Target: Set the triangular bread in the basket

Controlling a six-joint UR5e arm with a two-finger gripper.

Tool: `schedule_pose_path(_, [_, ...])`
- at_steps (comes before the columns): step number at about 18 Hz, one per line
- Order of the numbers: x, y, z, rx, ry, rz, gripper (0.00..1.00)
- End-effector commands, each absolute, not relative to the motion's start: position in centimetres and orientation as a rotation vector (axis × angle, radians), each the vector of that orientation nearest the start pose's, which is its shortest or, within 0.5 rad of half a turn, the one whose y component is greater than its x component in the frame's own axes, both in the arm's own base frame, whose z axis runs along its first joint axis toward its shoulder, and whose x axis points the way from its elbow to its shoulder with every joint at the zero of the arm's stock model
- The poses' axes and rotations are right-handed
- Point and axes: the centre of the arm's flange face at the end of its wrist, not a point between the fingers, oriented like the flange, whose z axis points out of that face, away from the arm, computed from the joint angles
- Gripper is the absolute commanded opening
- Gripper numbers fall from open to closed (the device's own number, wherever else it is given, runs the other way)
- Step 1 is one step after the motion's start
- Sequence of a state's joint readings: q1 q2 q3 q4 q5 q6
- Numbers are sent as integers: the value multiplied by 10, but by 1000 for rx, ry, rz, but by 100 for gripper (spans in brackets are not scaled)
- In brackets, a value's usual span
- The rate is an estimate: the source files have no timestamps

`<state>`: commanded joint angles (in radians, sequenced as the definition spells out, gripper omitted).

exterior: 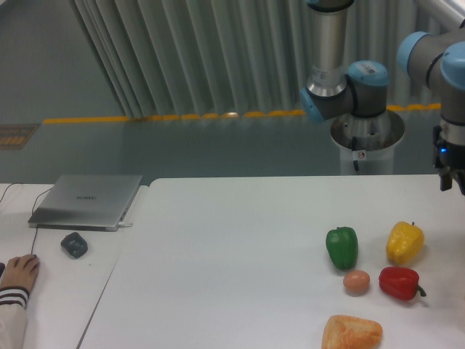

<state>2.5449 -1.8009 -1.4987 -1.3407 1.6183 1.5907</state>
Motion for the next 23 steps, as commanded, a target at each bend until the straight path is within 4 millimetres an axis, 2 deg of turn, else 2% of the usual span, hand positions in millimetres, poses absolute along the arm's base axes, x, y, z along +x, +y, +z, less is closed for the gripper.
schedule_pose_path(7, [-414, 436, 425, -3022, 949, 135, 100])
schedule_pose_path(9, [-415, 436, 420, -3021, 947, 119, 100])
schedule_pose_path(14, [-416, 437, 407, -3023, 747, 269, 100])
schedule_pose_path(21, [-413, 438, 397, -3024, 698, 233, 100])
schedule_pose_path(23, [-412, 437, 392, -3027, 606, 217, 100])
